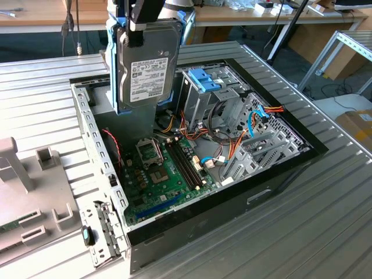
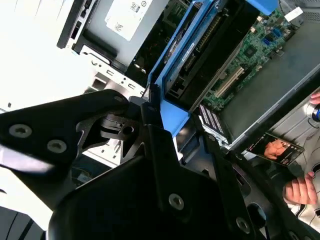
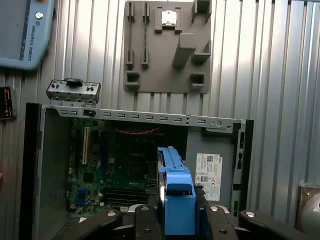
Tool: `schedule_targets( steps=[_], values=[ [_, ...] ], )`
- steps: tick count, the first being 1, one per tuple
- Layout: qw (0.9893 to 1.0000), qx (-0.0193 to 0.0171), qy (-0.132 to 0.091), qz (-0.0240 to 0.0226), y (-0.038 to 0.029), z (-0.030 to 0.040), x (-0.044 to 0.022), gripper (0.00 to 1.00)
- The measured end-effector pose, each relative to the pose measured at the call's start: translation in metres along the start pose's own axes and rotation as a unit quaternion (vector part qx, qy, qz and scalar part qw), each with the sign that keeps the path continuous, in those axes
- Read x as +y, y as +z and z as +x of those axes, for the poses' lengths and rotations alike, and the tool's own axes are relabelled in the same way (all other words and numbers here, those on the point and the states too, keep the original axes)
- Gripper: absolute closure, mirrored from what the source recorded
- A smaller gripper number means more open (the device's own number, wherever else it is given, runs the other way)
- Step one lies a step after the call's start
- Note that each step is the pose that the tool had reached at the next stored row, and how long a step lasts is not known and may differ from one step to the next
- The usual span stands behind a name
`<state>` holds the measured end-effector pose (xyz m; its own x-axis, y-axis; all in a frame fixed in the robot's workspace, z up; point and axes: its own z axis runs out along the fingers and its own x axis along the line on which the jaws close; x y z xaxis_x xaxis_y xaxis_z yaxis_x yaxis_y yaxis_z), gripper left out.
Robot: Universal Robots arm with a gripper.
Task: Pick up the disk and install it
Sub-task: 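Pick up the disk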
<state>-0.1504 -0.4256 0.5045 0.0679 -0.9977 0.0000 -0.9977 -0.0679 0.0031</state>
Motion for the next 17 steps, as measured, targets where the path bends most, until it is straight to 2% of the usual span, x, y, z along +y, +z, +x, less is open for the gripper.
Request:
schedule_targets(
  steps=[1, 5, 10, 13, 15, 17],
  values=[
    [1.0000, 0.0000, 0.000, 0.0000, 0.0001, 0.0163, 0.0007, 0.64],
    [1.0000, 0.0001, 0.000, 0.0000, 0.0005, 0.0461, 0.0015, 0.64],
    [1.0000, 0.0001, 0.000, 0.0000, 0.0009, 0.0632, 0.0021, 0.64],
    [1.0000, 0.0001, 0.000, 0.0000, 0.0011, 0.0712, 0.0023, 0.64],
    [1.0000, 0.0001, 0.000, 0.0000, 0.0012, 0.0757, 0.0026, 0.64],
    [1.0000, 0.0001, 0.000, 0.0001, 0.0013, 0.0771, 0.0027, 0.64]
  ],
)
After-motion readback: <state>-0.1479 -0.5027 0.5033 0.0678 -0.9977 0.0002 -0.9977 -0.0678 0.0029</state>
